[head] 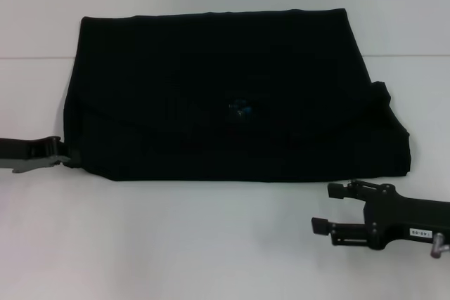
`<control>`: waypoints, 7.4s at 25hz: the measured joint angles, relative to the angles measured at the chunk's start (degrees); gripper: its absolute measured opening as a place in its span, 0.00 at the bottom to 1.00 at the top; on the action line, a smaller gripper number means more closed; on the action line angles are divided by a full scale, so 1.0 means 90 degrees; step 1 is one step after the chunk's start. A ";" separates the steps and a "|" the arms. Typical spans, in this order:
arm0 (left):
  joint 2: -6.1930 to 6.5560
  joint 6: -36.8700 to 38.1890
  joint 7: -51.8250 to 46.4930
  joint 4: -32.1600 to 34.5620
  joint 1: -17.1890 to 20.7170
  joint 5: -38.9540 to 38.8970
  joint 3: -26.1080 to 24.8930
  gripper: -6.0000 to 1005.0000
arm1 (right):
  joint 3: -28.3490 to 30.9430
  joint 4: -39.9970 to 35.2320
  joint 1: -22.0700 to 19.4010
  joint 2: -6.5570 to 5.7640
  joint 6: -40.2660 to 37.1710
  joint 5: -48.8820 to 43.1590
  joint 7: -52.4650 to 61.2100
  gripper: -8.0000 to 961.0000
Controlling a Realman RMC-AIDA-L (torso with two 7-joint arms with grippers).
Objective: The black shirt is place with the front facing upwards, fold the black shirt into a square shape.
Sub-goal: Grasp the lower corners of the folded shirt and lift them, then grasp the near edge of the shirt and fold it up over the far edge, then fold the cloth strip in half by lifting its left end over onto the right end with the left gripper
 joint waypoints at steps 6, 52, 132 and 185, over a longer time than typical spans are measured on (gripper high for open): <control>0.0088 0.0299 0.0004 0.0000 0.0001 0.0003 0.0000 0.04 | 0.0008 -0.0636 -0.0022 -0.0409 -0.0037 0.0006 0.2180 0.94; 0.0104 0.0449 0.0191 -0.0001 -0.0038 -0.0004 -0.0040 0.04 | -0.0478 -0.0757 0.1844 -0.0800 0.1669 -0.3306 0.6650 0.85; -0.0347 -0.0008 0.1342 -0.1055 -0.0010 -0.0741 -0.3744 0.10 | 0.2084 0.0434 0.1728 -0.0362 0.2893 -0.0527 0.5209 0.13; -0.0699 -0.1607 0.3117 -0.1424 0.0296 -0.2626 -0.3712 0.71 | 0.1327 0.0592 0.1570 -0.0195 0.3539 0.0941 0.2768 0.72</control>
